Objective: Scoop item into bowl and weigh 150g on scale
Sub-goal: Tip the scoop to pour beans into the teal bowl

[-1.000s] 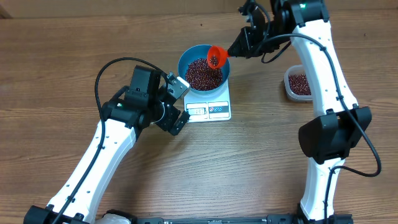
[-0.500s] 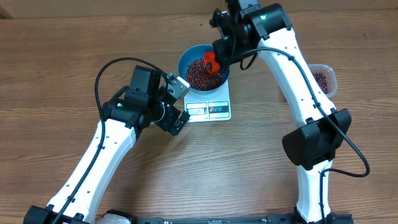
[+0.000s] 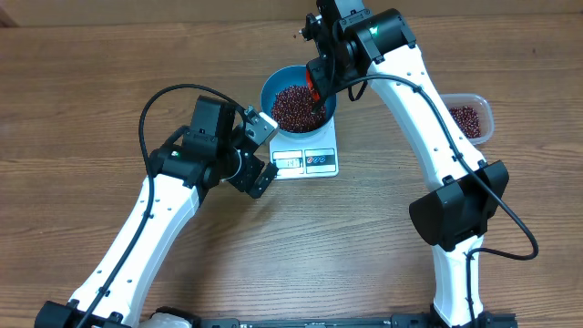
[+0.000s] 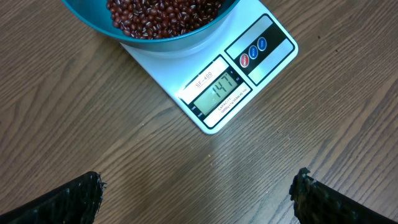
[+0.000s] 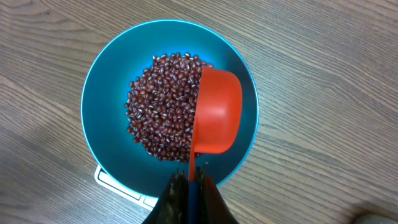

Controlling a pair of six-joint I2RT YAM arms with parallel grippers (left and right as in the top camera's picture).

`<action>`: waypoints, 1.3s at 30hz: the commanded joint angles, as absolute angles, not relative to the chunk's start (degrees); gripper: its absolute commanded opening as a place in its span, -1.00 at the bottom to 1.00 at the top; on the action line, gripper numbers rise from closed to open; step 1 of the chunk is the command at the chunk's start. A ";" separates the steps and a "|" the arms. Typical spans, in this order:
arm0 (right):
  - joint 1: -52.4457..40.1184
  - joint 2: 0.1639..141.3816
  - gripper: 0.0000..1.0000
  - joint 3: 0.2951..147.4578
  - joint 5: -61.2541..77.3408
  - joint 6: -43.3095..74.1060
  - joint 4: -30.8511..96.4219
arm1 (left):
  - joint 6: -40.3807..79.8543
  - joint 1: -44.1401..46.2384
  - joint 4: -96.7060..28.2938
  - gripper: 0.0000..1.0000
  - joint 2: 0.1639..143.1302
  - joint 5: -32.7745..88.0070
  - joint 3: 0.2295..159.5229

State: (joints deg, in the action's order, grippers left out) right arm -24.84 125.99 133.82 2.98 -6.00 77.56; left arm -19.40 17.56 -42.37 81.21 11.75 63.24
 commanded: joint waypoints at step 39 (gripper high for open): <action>-29.95 123.44 -0.93 135.50 -7.42 -10.76 76.58 | -18.83 17.28 -42.28 0.99 80.01 11.99 63.09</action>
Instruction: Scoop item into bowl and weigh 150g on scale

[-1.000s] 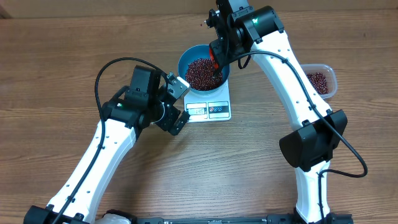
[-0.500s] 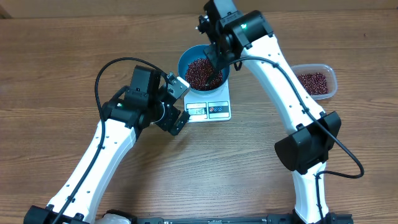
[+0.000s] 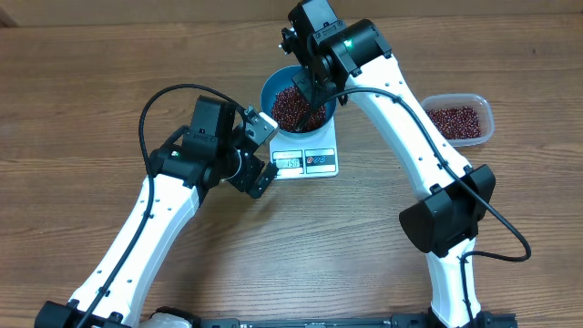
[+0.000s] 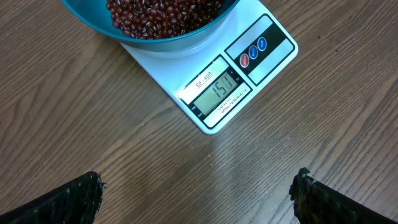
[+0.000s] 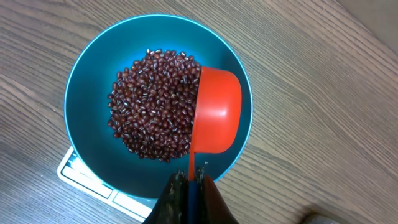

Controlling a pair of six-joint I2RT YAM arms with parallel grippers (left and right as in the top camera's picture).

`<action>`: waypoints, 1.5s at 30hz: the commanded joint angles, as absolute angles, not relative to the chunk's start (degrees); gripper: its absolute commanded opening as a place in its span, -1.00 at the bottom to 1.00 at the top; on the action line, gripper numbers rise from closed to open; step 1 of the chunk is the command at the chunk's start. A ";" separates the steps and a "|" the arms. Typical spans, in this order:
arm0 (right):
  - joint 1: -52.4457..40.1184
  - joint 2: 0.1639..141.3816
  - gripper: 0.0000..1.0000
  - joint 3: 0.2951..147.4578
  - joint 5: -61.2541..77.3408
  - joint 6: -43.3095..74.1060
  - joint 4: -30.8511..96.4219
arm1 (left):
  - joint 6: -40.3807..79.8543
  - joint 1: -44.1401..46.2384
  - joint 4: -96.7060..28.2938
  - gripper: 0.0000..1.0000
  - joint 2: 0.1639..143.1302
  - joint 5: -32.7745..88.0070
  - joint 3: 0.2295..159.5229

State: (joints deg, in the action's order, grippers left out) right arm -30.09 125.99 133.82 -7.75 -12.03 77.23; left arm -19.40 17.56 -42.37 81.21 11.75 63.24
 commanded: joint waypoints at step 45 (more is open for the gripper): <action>-10.48 115.90 -0.93 131.26 25.82 -3.60 74.81 | -18.83 17.28 -42.26 0.99 80.01 11.99 63.09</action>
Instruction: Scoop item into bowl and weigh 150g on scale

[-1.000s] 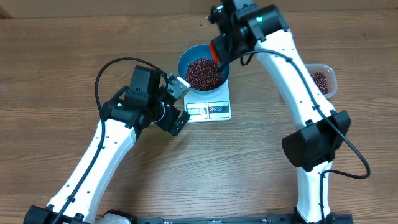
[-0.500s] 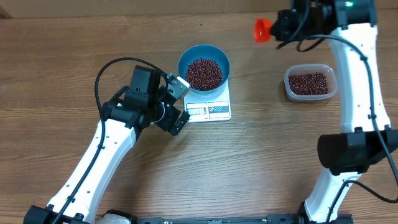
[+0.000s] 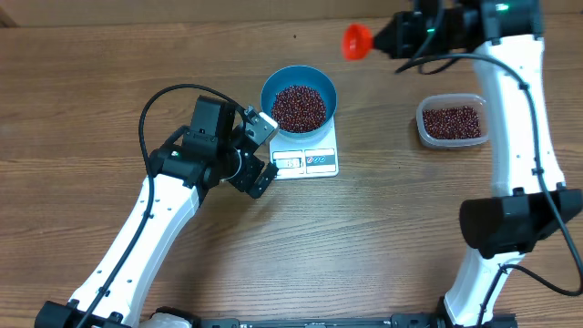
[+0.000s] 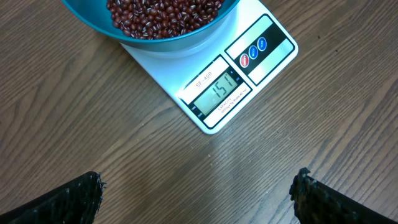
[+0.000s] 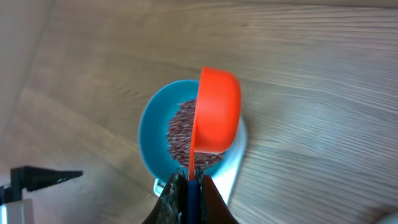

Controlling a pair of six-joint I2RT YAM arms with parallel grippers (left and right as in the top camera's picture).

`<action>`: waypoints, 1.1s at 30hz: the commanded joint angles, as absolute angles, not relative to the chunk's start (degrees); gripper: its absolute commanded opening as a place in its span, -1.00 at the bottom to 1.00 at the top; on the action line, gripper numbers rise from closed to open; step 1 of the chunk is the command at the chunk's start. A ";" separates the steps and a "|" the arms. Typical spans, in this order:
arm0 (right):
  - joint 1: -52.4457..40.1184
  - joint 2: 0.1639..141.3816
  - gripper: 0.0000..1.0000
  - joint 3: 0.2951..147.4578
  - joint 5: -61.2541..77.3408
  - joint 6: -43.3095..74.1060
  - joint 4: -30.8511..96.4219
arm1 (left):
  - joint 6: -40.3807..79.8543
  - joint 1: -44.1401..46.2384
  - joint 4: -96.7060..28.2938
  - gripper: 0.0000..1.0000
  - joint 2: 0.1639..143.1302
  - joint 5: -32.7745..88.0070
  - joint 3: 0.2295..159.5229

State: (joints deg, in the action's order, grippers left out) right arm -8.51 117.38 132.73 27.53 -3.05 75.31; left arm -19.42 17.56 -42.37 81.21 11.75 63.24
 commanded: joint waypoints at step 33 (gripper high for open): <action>-24.32 125.32 -0.93 128.57 3.88 -9.47 73.97 | -18.83 17.28 -42.26 0.99 80.01 11.99 63.09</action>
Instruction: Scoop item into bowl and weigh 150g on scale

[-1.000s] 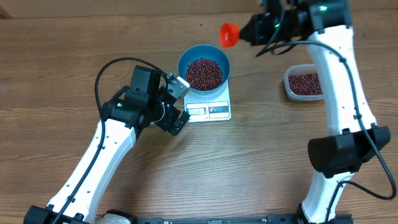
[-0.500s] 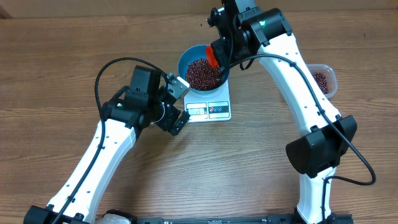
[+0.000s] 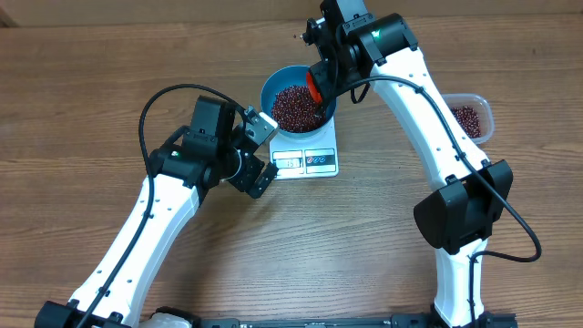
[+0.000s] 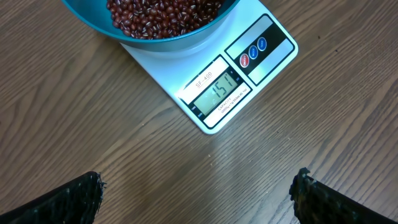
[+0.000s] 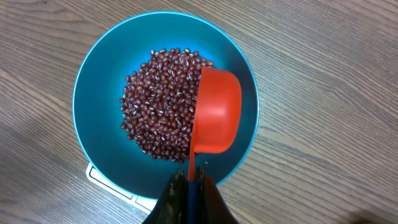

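Observation:
A blue bowl [image 3: 269, 94] of red beans [image 5: 158, 106] stands on the white scale [image 3: 321, 162]. In the left wrist view the scale's display [image 4: 217, 91] reads 151. My right gripper [image 5: 192, 178] is shut on the handle of an orange scoop [image 5: 216, 112], whose cup hangs over the right half of the bowl, turned on its side. My left gripper [image 4: 198, 194] is open over bare table just in front of the scale, holding nothing.
A clear tub of red beans [image 3: 470, 117] sits at the right, partly behind my right arm. Wooden tabletop [image 3: 82, 82] extends to the left and in front of the scale.
My right gripper with the orange scoop has moved from high above the table's back right, near the tub, back over the blue bowl. The display still reads 151.
The scoop was over the bowl with the display at 147. Then the scoop was still over the bowl and the display read 151. Then my right gripper held the scoop up near the tub. Now it is over the bowl again, the reading unchanged.

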Controlling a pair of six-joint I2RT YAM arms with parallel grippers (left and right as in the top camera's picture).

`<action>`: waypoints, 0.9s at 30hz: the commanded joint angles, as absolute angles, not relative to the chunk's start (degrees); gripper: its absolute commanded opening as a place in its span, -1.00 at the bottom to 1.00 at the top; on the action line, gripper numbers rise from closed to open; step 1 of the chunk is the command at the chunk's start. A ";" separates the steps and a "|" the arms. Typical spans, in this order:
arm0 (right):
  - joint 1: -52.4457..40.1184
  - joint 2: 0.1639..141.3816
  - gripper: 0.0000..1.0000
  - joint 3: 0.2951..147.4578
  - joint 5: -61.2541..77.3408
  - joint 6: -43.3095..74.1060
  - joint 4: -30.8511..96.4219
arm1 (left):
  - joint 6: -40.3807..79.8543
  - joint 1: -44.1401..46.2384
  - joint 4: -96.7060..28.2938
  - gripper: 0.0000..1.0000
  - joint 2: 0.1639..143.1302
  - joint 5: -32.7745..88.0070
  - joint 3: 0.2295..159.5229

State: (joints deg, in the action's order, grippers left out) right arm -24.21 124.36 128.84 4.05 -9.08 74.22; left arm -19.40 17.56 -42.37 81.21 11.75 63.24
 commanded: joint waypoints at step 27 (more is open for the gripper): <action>-24.43 129.03 -0.93 128.57 5.93 -9.45 72.62 | -18.83 17.28 -42.26 0.99 80.01 11.99 63.09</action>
State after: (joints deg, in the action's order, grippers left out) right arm -24.21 128.29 128.81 4.32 -9.23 72.69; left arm -19.40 17.56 -42.37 81.21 11.75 63.24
